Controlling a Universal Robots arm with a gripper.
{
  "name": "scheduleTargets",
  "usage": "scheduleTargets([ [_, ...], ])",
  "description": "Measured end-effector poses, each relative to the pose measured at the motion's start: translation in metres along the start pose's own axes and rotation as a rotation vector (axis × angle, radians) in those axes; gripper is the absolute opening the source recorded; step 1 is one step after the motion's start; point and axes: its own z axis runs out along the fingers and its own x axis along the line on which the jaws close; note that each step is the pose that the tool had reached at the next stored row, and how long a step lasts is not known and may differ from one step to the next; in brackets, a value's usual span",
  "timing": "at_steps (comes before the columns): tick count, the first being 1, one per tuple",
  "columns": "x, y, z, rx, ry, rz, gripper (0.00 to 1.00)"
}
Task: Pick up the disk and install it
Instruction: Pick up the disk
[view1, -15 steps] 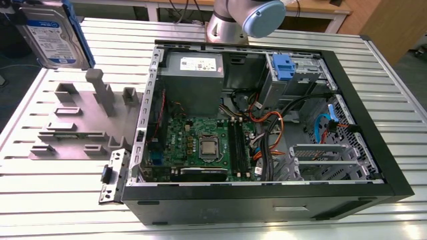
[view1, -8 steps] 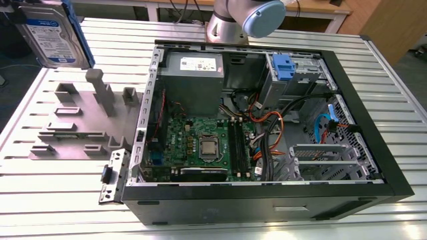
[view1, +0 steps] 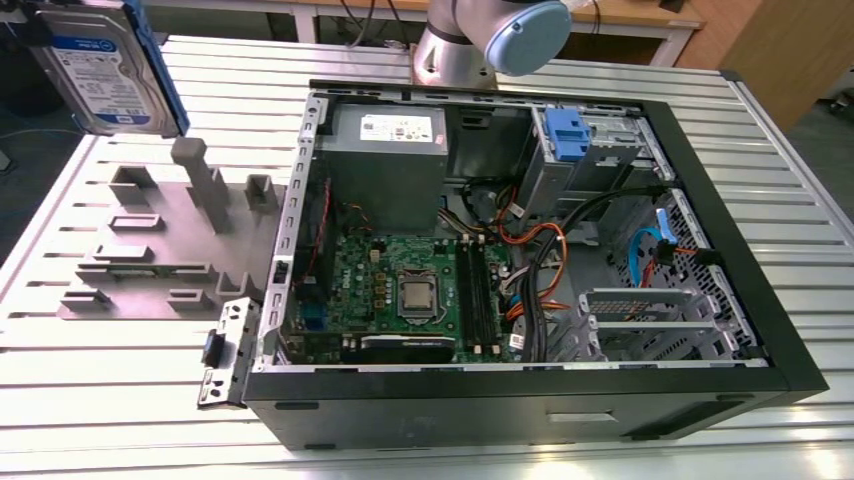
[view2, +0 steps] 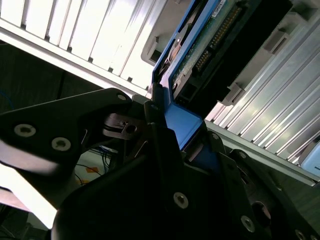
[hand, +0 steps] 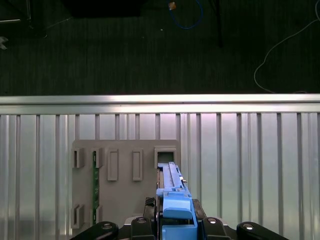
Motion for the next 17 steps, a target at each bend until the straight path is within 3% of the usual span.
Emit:
scheduleTargets([
  [12, 0.0000, 0.0000, -0.0023, -0.0002, 0.0001, 0.000, 0.36],
  [17, 0.0000, 0.0001, -0.0098, 0.0000, 0.0000, 0.000, 0.36],
])
